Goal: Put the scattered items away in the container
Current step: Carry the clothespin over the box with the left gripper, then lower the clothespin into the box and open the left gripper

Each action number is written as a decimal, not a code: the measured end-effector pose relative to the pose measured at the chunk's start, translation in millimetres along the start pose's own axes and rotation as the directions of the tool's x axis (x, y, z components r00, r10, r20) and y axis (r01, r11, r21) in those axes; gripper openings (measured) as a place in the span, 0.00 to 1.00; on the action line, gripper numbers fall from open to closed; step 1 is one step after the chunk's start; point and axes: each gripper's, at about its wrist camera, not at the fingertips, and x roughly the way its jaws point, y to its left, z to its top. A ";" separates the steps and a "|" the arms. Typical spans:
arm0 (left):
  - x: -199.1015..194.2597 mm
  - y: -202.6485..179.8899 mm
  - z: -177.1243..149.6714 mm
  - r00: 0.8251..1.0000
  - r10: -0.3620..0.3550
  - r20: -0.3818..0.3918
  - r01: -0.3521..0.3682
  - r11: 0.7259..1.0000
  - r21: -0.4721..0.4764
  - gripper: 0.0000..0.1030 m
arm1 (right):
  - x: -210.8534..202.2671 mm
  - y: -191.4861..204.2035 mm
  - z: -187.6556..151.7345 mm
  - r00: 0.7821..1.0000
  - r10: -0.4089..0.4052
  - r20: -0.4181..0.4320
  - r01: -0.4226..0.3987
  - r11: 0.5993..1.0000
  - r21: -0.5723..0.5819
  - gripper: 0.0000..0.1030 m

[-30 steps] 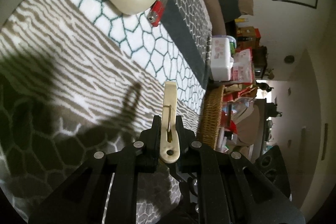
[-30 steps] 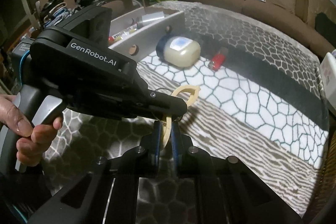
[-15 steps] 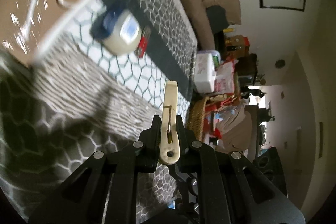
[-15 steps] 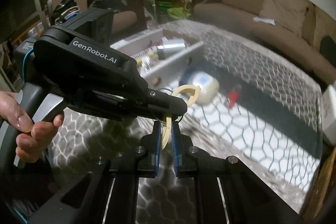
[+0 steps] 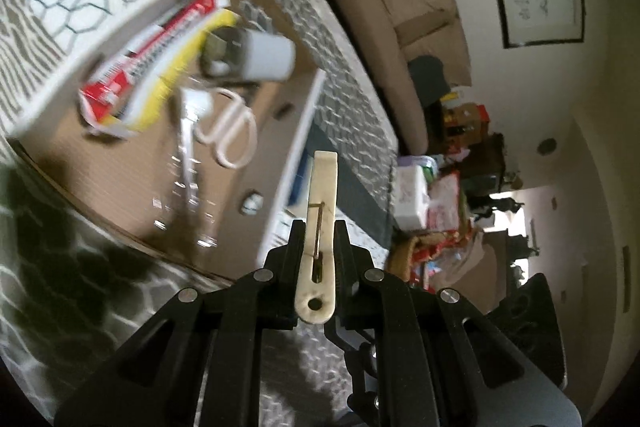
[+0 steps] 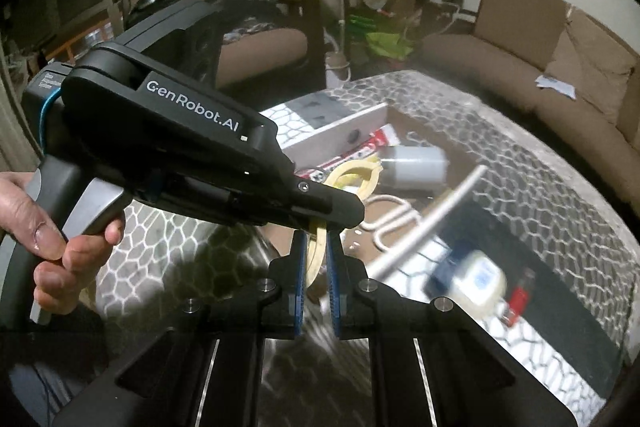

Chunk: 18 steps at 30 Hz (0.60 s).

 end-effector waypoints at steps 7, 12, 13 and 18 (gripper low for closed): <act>7.1 36.7 13.7 0.999 0.051 -0.002 -0.051 0.998 -0.029 0.11 | 51.2 4.4 5.7 0.997 0.038 -0.065 -0.037 0.999 0.012 0.08; 9.0 42.8 17.8 0.992 0.129 -0.011 -0.129 0.992 0.005 0.14 | 74.6 4.4 2.8 0.992 0.050 -0.115 -0.047 0.999 0.024 0.09; 7.6 41.3 16.4 0.990 0.139 -0.010 -0.139 0.990 0.014 0.20 | 77.9 3.4 1.5 0.990 0.054 -0.127 -0.050 0.998 0.034 0.08; -11.0 27.6 13.1 0.978 0.201 0.057 -0.203 0.978 0.047 0.62 | 86.0 -6.3 -5.1 0.984 0.077 -0.159 -0.061 0.993 0.105 0.10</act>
